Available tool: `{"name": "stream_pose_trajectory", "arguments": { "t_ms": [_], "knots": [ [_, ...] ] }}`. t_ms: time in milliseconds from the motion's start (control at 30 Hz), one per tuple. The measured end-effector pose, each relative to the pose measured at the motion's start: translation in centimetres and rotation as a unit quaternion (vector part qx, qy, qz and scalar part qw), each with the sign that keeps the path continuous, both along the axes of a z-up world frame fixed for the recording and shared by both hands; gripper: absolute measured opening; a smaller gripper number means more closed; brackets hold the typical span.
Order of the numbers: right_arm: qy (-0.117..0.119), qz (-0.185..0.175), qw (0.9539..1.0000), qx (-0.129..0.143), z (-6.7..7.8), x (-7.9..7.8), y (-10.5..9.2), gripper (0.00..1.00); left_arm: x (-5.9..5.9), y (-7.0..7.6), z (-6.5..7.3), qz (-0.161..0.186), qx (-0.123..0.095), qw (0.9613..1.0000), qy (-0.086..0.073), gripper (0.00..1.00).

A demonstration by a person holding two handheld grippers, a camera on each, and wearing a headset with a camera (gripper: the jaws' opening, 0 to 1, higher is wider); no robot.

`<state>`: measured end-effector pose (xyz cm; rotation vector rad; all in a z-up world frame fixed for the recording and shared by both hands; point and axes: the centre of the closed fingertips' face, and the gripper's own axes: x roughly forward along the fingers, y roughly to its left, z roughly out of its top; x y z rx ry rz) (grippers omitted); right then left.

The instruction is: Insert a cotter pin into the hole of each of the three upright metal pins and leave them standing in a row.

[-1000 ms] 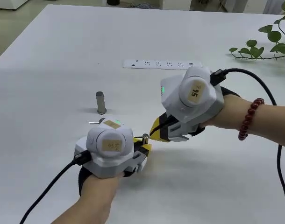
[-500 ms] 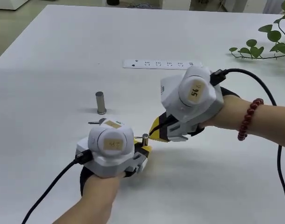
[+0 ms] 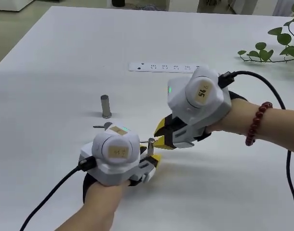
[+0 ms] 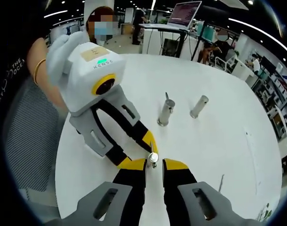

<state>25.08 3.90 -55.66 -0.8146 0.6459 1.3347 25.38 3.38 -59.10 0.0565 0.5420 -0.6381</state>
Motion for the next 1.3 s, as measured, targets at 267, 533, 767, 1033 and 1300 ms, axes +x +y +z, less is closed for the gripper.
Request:
{"name": "stream_pose_trajectory", "arguments": {
  "t_ms": [267,533,767,1033,1300],
  "knots": [
    [0.019,-0.007,0.9998,0.005,-0.5,-0.1,0.6,0.07,-0.5,0.1,0.3,-0.004,0.001,1.0,-0.004,0.28],
    [0.032,-0.01,0.9994,0.012,-0.7,-0.4,0.9,0.05,-1.0,0.2,0.6,-0.01,0.002,0.9999,-0.003,0.31],
    [0.042,-0.019,0.9989,0.013,-0.7,-0.3,0.8,0.04,-1.4,0.6,1.0,-0.011,-0.002,0.9999,-0.001,0.37],
    [0.043,-0.022,0.9988,0.012,-0.5,-0.6,0.9,0.04,-1.9,0.8,2.4,-0.016,-0.013,0.9997,-0.011,0.43],
    [0.045,-0.024,0.9986,0.015,0.0,-0.1,1.0,0.04,-2.4,1.5,3.4,-0.014,-0.017,0.9996,-0.017,0.47]
  ]
}}
